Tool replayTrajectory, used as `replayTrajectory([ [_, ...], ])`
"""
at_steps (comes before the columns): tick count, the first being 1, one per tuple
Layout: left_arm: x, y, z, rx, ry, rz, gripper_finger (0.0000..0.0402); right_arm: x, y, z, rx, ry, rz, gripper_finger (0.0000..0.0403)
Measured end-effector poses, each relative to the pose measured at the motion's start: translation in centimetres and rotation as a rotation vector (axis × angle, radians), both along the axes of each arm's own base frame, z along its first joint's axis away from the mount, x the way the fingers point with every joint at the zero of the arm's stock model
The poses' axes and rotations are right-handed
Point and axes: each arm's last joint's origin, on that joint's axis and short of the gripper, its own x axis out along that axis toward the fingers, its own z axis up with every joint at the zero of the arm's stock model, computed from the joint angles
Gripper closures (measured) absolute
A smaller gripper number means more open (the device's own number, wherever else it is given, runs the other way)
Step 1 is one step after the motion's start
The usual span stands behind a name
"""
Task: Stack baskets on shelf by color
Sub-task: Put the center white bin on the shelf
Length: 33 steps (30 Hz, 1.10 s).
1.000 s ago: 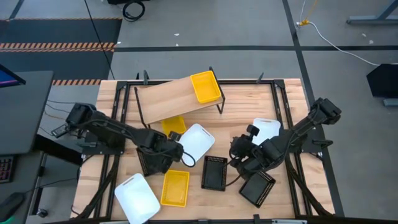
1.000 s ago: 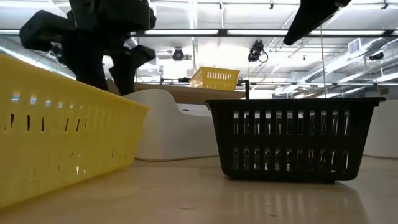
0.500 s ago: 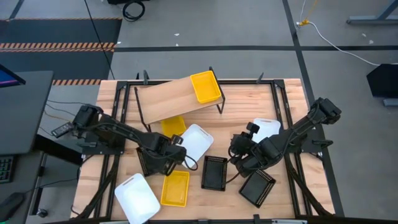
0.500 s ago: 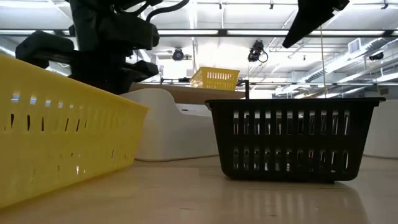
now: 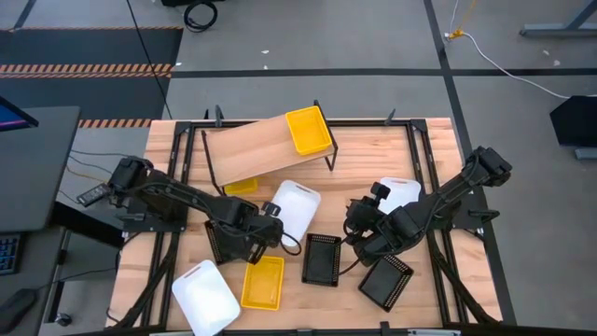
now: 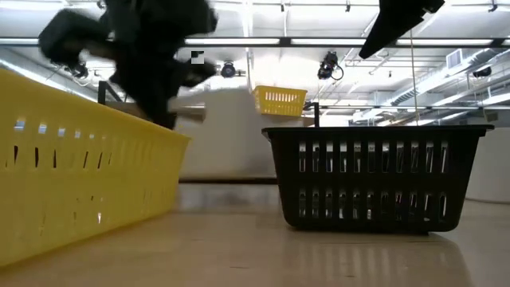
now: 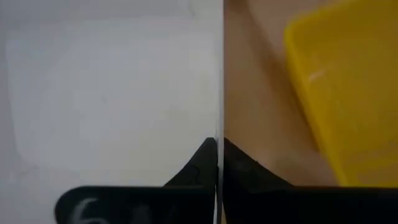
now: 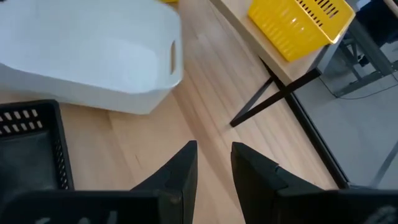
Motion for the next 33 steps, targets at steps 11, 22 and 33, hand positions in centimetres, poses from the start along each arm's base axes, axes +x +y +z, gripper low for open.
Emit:
replayTrajectory([
  [11, 1.0, -2.0, 9.0, 0.019, -0.113, 0.028, 0.0395, 0.0, 0.0, 0.0, 0.001, -0.001, -0.002, 0.0300],
  [22, -0.5, 0.5, 16.0, 0.111, -0.161, 0.387, 0.0395, 0.0, 0.0, 0.0, 0.004, -0.005, -0.004, 0.0300],
  [33, -0.6, 6.9, 16.8, 0.104, -0.077, 0.665, 0.0395, 0.1, 0.0, 0.0, 0.009, -0.013, -0.005, 0.0300],
])
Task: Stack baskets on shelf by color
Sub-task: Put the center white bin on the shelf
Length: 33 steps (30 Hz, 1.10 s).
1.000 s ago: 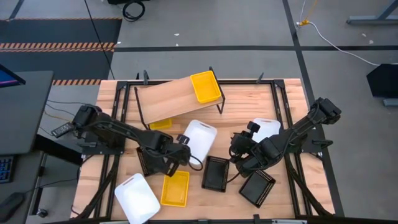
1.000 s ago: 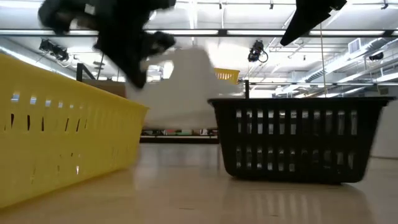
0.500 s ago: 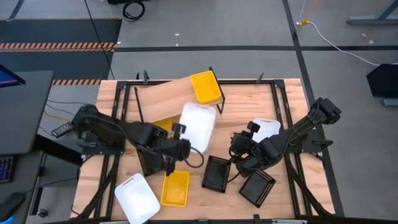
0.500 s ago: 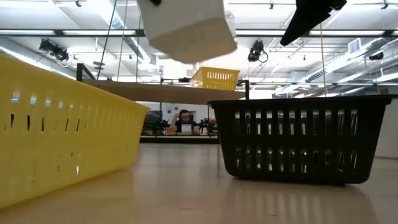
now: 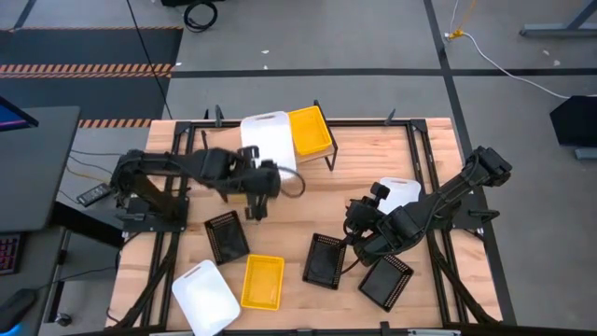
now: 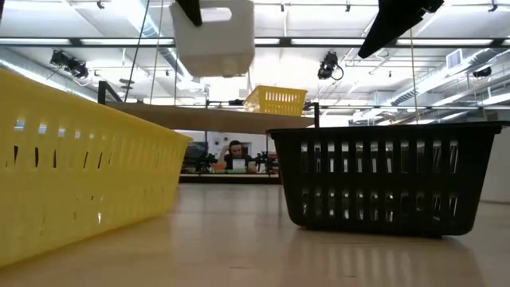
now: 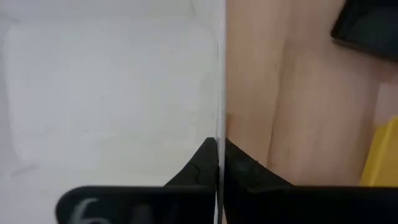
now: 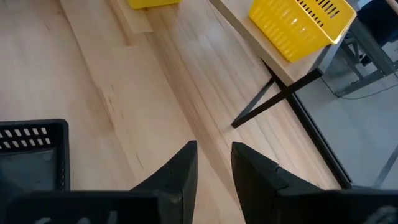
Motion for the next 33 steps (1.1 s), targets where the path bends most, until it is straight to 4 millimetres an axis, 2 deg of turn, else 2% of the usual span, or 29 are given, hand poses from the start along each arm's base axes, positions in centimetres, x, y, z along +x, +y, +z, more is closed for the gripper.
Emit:
replayTrajectory([
  [9, 0.0, 6.2, -0.3, -0.126, 0.006, 0.141, 0.0395, 0.0, 0.2, 0.0, 0.012, -0.006, 0.007, 0.0300],
  [16, -0.8, 9.1, -1.2, -0.136, 0.067, 0.215, 0.0395, -0.3, 0.7, 0.0, 0.011, -0.006, 0.026, 0.0300],
  [23, -2.3, 8.7, -1.6, -0.165, 0.220, 0.266, 0.0395, -0.4, 1.0, 0.0, 0.006, -0.009, 0.037, 0.0300],
  [33, -1.9, 5.5, -1.2, -0.188, 0.189, 0.186, 0.0395, -0.4, 1.0, 0.0, 0.009, -0.015, 0.035, 0.0300],
])
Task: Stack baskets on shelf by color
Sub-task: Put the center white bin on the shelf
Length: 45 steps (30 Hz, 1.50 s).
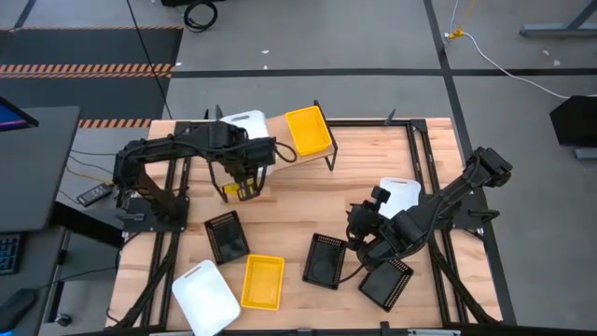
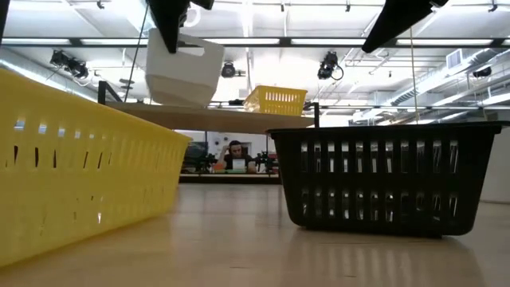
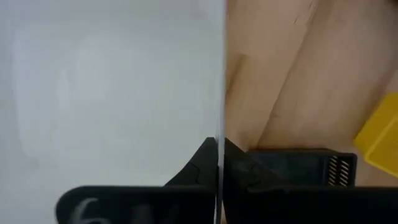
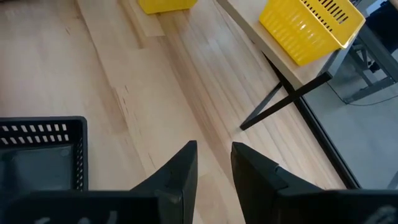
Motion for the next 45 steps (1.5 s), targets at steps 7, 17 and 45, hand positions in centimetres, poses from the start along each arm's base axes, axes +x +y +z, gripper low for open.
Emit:
replayTrajectory([
  [7, 0.1, -1.2, 0.0, 0.006, 0.000, -0.029, 0.0395, 0.0, 0.0, 0.0, 0.005, -0.005, -0.005, 0.0300],
  [17, -2.0, -1.6, 1.9, 0.043, -0.075, -0.023, 0.0395, -0.1, 0.2, 0.0, 0.007, -0.006, 0.001, 0.0300],
  [45, -7.7, 0.2, -2.0, 0.040, -0.169, 0.040, 0.0395, 0.0, 0.3, 0.0, 0.010, -0.013, 0.003, 0.0300],
])
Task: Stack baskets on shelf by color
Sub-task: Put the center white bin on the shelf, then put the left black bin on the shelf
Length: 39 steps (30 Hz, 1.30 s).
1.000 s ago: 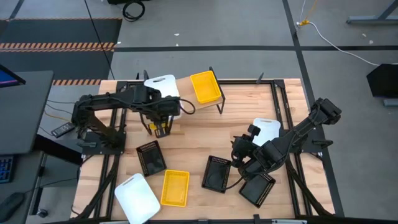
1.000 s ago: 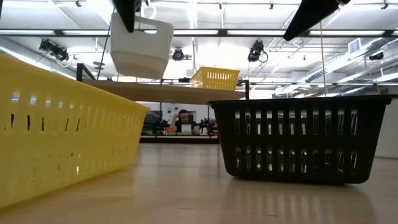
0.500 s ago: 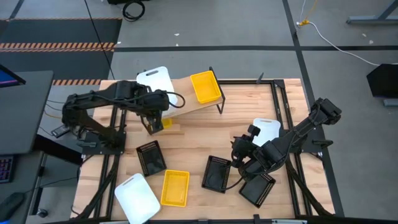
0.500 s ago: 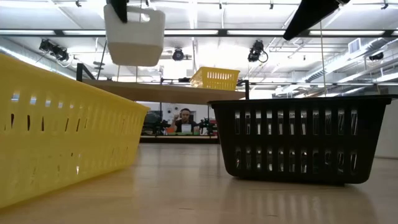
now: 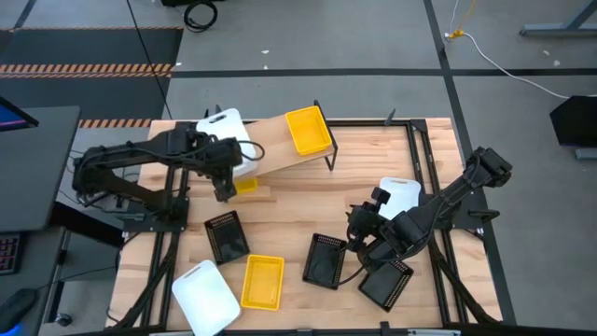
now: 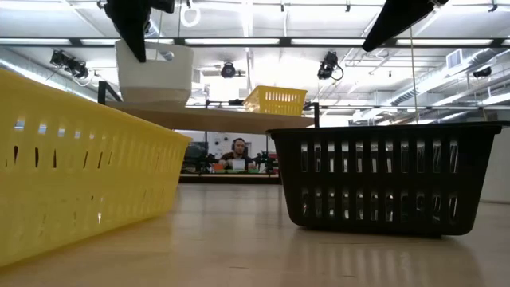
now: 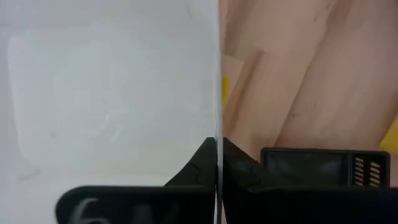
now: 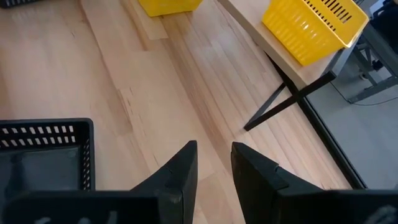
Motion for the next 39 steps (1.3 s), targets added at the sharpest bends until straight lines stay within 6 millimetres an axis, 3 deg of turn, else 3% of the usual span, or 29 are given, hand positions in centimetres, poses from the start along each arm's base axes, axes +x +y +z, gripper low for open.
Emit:
replayTrajectory([
  [11, -0.13, -0.15, 0.07, -0.046, -0.011, -0.019, 0.0389, 0.02, 0.02, 0.01, 0.001, -0.003, 0.000, 0.0300],
  [27, -0.25, -0.09, 0.05, 0.011, 0.012, -0.012, 0.0293, 0.03, 0.03, 0.00, 0.003, -0.003, 0.001, 0.0300],
  [39, -0.36, 0.16, 0.08, 0.092, 0.024, 0.050, 0.0285, 0.03, 0.04, 0.01, 0.004, -0.004, 0.001, 0.0300],
])
